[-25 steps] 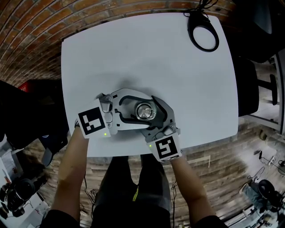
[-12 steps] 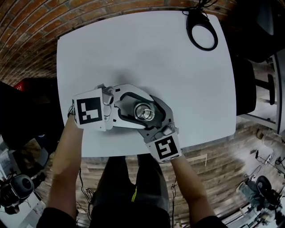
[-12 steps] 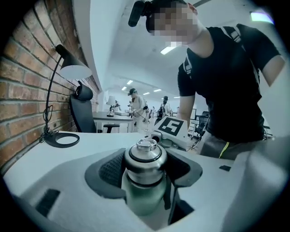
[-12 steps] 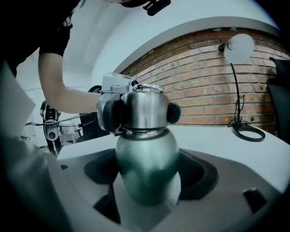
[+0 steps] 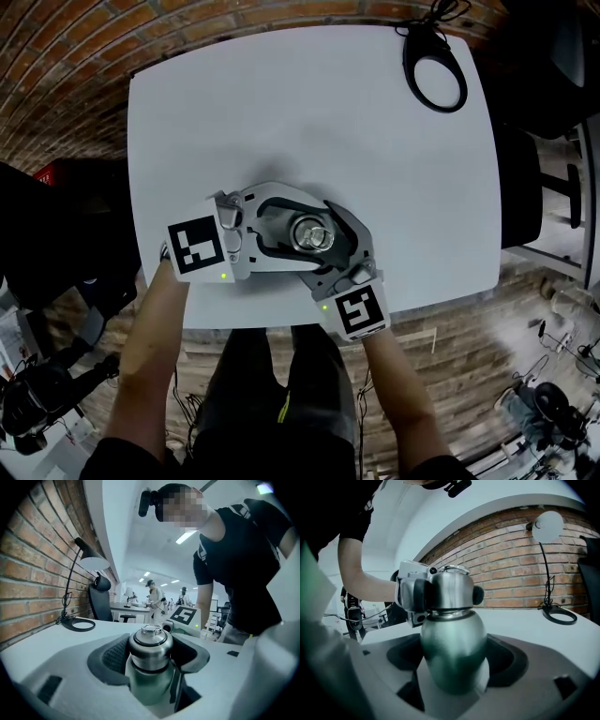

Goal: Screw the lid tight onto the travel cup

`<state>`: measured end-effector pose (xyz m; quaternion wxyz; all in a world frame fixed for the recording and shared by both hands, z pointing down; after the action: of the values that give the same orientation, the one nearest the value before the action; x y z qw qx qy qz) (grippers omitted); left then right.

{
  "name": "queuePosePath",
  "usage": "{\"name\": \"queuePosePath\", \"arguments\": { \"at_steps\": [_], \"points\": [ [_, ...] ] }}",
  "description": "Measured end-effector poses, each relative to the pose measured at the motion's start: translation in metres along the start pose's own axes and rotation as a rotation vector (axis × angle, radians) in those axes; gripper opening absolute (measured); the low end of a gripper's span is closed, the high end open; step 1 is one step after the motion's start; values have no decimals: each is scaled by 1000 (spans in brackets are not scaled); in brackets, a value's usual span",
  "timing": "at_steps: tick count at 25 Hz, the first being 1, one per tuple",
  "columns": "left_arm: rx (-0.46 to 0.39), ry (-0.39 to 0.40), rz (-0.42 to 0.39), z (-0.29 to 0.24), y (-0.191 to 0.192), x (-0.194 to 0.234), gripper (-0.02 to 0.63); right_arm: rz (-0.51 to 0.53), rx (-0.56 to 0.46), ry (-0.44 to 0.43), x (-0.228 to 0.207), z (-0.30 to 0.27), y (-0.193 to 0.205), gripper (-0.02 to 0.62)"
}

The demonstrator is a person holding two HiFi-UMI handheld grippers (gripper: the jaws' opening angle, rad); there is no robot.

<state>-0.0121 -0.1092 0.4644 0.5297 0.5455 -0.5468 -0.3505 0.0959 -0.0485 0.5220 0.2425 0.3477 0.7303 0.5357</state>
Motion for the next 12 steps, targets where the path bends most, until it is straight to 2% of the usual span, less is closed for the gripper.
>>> {"name": "queuePosePath", "arguments": {
  "at_steps": [3,8,12],
  "points": [
    [-53,-75,56,6,5,-5,329,29,-5,-13,2,1,-1,368],
    [-99,-149,151,13,10,-17,337,70,-4,4,0,10,-3,370],
    [-129,-193,155,21,4,-21,337,77,1,26,0,21,-11,370]
  ]
}}
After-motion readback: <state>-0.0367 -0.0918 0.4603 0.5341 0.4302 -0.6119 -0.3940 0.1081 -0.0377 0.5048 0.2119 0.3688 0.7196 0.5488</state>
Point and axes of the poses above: the fingertips, and each gripper's own axes: z backward along the fingers, x to its left, y out of its underside, the point moved 10 cm from there along z, backward along the fingers, and after that the axes turned 7 degrees about z, right-handed, at the moved point
